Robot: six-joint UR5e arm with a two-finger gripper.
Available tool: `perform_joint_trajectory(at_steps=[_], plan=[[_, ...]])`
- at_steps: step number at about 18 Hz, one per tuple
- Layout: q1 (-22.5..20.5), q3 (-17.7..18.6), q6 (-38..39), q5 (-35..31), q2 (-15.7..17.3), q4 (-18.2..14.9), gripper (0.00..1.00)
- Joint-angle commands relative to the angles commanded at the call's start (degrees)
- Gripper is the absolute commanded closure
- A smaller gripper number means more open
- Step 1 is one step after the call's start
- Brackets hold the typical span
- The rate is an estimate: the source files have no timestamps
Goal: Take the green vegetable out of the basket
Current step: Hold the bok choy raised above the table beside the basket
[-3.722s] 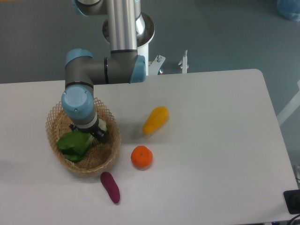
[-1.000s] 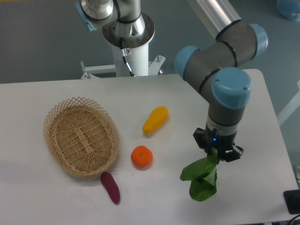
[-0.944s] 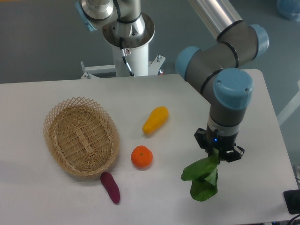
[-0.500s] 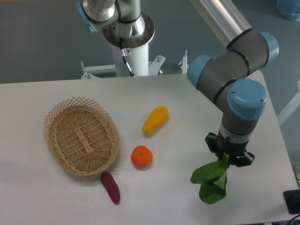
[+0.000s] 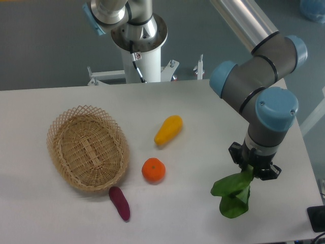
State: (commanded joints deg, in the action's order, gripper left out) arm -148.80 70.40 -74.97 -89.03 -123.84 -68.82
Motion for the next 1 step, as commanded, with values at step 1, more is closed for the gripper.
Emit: perform_joint_trajectory(at_steps=[1], plan=[[0.0, 0.0, 0.0, 0.0, 0.0, 0.0, 0.94]])
